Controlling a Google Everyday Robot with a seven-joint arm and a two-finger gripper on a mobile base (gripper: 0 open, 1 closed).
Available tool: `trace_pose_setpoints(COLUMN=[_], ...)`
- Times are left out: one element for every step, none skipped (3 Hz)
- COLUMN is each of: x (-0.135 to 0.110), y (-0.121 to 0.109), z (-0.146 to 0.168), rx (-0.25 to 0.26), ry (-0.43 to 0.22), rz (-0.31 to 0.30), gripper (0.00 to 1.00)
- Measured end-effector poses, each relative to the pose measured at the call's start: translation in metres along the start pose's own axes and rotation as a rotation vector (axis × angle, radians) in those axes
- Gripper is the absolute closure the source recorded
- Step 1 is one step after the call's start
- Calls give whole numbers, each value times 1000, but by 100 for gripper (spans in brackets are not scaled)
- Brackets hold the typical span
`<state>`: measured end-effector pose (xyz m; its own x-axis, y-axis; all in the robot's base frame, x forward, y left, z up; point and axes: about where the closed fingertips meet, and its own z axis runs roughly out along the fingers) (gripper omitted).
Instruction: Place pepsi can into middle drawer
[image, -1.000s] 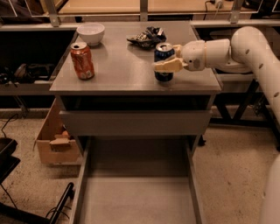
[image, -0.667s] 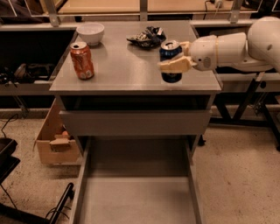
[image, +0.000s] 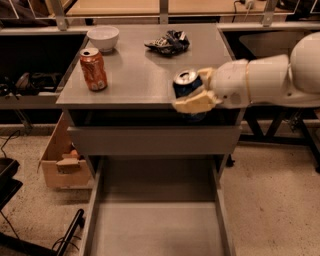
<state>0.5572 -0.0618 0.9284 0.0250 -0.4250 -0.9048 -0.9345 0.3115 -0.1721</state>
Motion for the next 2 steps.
trace_pose_setpoints(x=[26,59], y=[43,62], z=[45,98], rx=[-16,-21], ry=[-66,-114], rz=[-29,-67], gripper=[100,100])
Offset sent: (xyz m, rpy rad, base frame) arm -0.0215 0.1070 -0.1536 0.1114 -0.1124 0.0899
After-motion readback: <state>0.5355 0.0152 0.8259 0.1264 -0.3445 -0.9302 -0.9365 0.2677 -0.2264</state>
